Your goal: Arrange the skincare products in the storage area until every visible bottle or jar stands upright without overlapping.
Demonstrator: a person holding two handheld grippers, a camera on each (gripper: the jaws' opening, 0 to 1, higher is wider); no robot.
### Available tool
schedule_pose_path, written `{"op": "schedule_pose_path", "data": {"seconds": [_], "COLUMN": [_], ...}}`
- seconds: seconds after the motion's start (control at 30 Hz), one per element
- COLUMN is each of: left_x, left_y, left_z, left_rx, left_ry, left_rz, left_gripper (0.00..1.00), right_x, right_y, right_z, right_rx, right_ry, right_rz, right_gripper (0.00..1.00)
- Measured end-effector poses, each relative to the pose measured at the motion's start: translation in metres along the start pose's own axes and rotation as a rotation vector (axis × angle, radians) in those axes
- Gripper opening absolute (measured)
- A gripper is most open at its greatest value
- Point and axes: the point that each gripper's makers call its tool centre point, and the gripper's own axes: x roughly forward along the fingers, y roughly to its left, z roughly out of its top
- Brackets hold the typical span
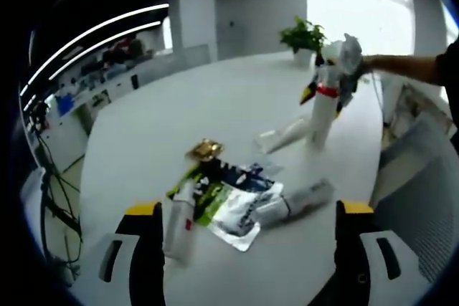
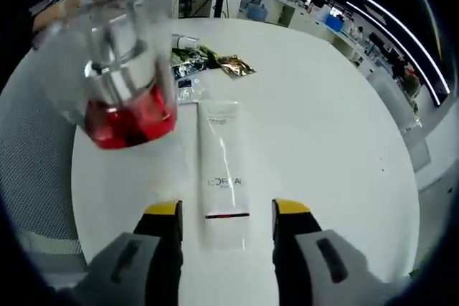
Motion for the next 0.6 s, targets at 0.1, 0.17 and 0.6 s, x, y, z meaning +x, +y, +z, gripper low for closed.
{"op": "schedule_pose_path", "data": {"seconds": [0.1, 0.17, 0.6], "left_x": [0.0, 0.0, 0.004], "left_y": [0.001, 0.001, 0.003], "left_z": [0.0, -0.002, -0.006], "left_rx": [-0.008, -0.007, -0.02], "left_ry": [-0.002, 0.005, 0.018], "left_rz": [0.001, 0.0, -0.007], "left_gripper": [0.97, 0.97, 0.97], "right_x": [0.007, 0.011, 0.026], "right_y": [-0.003, -0.004, -0.013], "right_z": [0.001, 0.001, 0.001], "right_rx": [-0.005, -0.009, -0.014], "right_ry": [0.006, 0.012, 0.031], "right_rz": [0.012, 0.023, 0.086], "right_gripper": [0.45, 0.43, 0.36]}}
